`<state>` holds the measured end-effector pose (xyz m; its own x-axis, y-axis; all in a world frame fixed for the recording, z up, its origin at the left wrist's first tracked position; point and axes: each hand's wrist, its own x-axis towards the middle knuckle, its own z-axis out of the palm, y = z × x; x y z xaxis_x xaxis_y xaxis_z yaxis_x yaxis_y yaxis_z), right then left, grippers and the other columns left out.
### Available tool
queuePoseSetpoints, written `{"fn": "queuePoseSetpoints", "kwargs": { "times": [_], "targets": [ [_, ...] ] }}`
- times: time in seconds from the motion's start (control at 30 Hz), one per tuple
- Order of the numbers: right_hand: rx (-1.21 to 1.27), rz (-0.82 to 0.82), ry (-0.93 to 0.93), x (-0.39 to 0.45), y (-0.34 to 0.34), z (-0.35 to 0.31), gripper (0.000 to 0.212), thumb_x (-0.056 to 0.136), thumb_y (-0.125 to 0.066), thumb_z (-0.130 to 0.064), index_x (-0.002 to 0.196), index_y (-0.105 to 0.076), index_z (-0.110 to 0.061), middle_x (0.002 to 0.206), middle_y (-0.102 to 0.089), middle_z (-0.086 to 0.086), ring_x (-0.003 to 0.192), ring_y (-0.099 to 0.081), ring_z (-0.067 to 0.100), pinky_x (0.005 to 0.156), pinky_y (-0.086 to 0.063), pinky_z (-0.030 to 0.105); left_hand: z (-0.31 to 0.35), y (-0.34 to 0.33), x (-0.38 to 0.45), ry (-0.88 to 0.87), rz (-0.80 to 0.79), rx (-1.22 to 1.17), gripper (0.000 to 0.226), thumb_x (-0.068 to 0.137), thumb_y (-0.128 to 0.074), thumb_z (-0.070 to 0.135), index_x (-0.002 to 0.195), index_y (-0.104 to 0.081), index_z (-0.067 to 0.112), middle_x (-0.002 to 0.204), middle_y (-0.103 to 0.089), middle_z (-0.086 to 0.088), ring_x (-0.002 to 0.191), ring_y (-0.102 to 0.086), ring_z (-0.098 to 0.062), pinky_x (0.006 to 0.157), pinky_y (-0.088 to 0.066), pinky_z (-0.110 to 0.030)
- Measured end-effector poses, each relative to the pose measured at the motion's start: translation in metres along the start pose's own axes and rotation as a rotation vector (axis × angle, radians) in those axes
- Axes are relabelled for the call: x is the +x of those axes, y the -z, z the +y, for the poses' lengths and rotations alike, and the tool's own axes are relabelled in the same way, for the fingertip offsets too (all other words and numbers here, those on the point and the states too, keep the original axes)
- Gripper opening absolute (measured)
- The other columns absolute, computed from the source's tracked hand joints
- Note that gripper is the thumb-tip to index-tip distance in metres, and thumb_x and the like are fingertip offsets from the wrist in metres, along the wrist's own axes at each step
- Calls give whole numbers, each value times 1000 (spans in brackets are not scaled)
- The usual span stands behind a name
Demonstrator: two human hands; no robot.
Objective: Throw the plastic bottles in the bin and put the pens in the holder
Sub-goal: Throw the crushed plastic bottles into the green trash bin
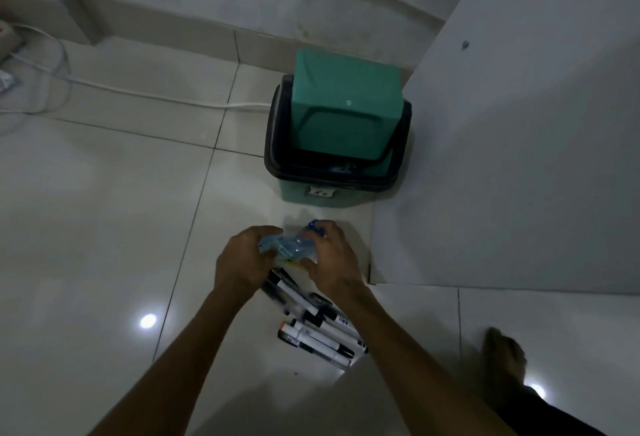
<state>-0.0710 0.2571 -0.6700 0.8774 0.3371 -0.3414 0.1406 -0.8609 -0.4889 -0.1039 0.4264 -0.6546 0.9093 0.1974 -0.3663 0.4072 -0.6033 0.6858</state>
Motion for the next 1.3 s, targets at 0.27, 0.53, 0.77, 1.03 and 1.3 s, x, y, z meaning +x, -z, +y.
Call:
{"fn": "queuePoseSetpoints", "kwargs": {
  "times": [0.27,0.53,0.77,1.03,1.3],
  "targets": [
    [-52,0,-82,21,-32,11,66,78,-74,-8,136,-50,-29,152,-27,8,138,-29,27,113,-33,38,-25,-20,9,-11,-51,126,46,85,-70,23,130,-58,27,106,-67,-10,90,-65,-25,77,-57,-39],
    [153,93,12,-11,-14,10,54,90,-65,-24,140,-47,-31,140,-46,0,131,-40,21,110,-36,42,-7,-2,2,-268,68,413,51,81,-72,37,128,-60,24,121,-69,0,109,-58,-25,96,-32,-40],
    [296,23,64,-41,48,-18,50,88,-69,-27,135,-53,-25,136,-55,-5,122,-54,15,108,-40,44,33,49,-33,-423,-25,549,44,95,-48,45,132,-54,23,126,-61,0,114,-50,-23,99,-31,-37],
    [419,105,116,-65,120,-59,51,84,-73,-32,131,-53,-32,129,-57,-15,117,-52,0,100,-39,16,77,105,-69,-442,12,446,44,96,-46,45,131,-54,19,119,-57,-2,110,-44,-21,97,-32,-34],
    [399,458,121,-57,181,-72,40,95,-52,-3,130,-56,-22,139,-50,-2,128,-45,7,105,-31,6,126,130,-57,-417,79,374,47,96,-47,48,131,-54,17,116,-59,-5,106,-53,-22,95,-37,-33]
  ]
}}
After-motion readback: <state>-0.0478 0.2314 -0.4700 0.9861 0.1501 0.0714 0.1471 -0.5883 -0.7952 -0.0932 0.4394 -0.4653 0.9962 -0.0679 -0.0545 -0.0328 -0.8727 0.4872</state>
